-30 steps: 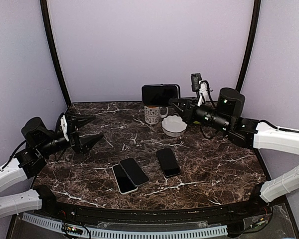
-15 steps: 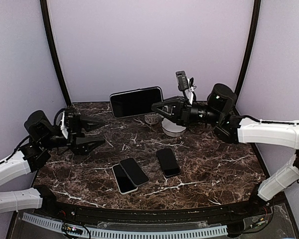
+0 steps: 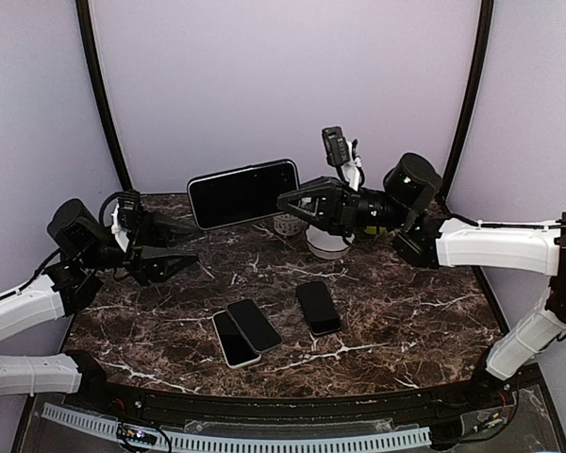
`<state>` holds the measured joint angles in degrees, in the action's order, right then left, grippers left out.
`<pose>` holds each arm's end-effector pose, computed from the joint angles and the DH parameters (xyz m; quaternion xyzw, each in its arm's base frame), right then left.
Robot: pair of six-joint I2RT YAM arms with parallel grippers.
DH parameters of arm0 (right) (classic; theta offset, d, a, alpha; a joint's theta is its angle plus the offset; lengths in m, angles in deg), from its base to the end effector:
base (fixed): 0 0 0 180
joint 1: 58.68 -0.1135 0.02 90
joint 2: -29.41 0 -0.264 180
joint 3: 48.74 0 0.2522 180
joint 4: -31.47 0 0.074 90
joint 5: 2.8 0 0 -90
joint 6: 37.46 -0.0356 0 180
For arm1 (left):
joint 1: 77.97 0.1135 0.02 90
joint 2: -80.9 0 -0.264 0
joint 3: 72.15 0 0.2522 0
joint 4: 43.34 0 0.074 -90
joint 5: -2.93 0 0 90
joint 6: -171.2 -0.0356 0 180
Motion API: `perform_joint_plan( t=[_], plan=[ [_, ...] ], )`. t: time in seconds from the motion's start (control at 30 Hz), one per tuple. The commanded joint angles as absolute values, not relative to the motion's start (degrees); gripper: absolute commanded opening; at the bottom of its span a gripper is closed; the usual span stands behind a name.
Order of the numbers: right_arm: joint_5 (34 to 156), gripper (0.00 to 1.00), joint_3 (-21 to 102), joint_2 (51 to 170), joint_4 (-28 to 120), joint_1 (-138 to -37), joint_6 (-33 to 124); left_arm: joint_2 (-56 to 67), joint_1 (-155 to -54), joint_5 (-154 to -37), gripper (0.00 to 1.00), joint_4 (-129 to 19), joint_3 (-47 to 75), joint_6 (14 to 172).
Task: Take the phone out of the phone case
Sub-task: Remove the bottom left corner of the phone case.
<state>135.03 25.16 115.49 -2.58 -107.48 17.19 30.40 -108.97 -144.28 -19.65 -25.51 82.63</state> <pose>0.2037 0.2727 0.3601 -0.3935 0.4692 0.6760 0.4099 0.1487 -0.1243 0.3319 0.5076 0.3879 -0.4649 0.6130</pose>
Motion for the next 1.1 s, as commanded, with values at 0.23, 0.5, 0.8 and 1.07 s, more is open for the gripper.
perform_joint_plan(
  t=[0.23, 0.5, 0.8, 1.07],
  plan=[
    [133.18, 0.00, 30.17, 116.82, -2.25, -109.84, 19.75, 29.05, -108.64, -148.83, 0.43, -10.01, -25.08, 88.55],
    [135.34, 0.00, 31.99, 118.31, 0.61, -109.98, 21.54, 29.52, -108.64, -148.30, 0.33, -10.19, -26.45, 87.28],
    [136.07, 0.00, 30.97, 118.40, 0.73, -109.99, 22.25, 29.50, -108.64, -149.64, 0.25, -11.34, -26.67, 86.25],
    [136.41, 0.00, 31.32, 119.57, -0.45, -110.34, 20.71, 30.06, -108.64, -152.28, 0.18, -10.99, -27.56, 84.72]
  ],
)
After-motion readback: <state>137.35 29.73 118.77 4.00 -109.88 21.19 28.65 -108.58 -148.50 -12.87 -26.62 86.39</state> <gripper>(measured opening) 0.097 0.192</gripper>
